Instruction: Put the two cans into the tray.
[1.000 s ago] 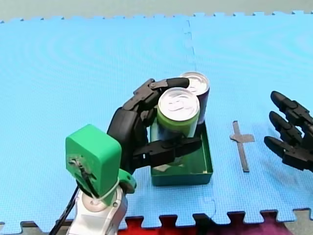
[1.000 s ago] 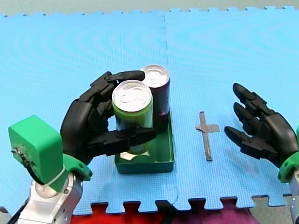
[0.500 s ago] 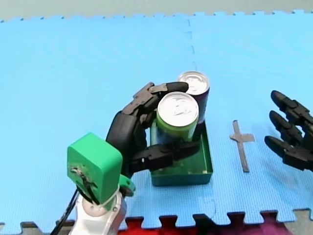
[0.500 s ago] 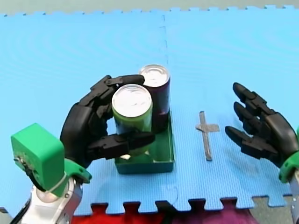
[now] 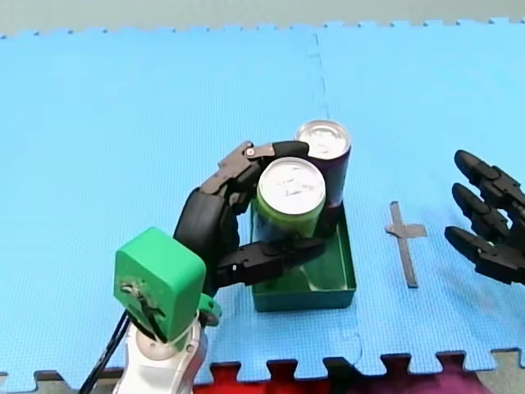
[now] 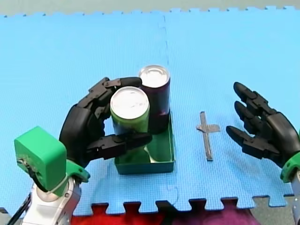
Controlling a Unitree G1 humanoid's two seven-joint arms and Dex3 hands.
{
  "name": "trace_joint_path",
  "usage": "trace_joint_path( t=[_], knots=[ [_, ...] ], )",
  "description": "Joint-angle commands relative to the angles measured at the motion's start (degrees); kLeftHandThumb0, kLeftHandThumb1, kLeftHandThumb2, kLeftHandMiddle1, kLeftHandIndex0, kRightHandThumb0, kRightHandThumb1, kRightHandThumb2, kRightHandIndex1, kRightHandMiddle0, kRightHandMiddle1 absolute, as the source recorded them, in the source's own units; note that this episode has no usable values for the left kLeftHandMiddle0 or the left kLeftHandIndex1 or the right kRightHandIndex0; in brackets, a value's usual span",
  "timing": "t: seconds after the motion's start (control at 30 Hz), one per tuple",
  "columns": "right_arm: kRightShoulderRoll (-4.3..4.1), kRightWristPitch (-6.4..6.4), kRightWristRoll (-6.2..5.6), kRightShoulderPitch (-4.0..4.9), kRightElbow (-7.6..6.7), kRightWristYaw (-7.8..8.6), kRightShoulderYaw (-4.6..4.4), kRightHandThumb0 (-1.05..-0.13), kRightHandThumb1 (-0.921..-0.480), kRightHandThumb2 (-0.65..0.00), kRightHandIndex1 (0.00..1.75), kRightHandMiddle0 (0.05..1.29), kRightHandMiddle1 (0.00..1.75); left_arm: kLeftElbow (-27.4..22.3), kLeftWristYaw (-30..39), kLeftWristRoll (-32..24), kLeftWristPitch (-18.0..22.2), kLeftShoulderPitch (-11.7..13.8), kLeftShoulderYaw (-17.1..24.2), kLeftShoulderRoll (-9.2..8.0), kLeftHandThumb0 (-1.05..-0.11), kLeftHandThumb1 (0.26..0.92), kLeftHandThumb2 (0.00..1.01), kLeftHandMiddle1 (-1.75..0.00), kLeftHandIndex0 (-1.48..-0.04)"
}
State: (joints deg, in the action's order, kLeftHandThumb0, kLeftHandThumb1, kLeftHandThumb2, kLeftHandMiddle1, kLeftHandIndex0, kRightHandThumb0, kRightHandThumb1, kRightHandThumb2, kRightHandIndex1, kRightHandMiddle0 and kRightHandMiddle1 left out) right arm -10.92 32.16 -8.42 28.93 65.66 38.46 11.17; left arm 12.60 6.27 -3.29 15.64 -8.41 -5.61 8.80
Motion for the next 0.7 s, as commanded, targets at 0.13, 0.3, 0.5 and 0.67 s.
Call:
trace_joint_path(
  t=[0.13,0.3,0.5,0.67],
  knots=[
    [-0.09,0.73,-0.65,-0.15,-0.22,0.62,0.25,-1.048,-0.921,-0.451,0.0,0.09,0.0,0.6,-0.8,0.4,1.5,-0.5,0.4,-0.11,-0.405,0.867,0.0,-1.75,-0.58],
    [-0.06,1.02,-0.84,-0.16,-0.16,0.97,0.33,-1.048,-0.921,-0.452,0.0,0.09,0.0,1.7,-0.8,0.4,2.4,-0.7,0.4,-0.04,-0.402,0.868,0.0,-1.75,-0.58],
    [0.08,1.27,-0.85,-0.15,-0.2,0.88,0.35,-1.048,-0.921,-0.453,0.0,0.09,0.0,2.2,-0.7,0.3,3.1,-0.8,0.3,0.21,-0.4,0.868,0.0,-1.75,-0.58],
    [0.12,1.25,-0.84,-0.14,-0.24,0.82,0.36,-1.048,-0.921,-0.453,0.0,0.09,0.0,2.8,-0.7,0.2,3.5,-0.8,0.3,0.49,-0.398,0.869,0.0,-1.75,-0.57]
  ],
)
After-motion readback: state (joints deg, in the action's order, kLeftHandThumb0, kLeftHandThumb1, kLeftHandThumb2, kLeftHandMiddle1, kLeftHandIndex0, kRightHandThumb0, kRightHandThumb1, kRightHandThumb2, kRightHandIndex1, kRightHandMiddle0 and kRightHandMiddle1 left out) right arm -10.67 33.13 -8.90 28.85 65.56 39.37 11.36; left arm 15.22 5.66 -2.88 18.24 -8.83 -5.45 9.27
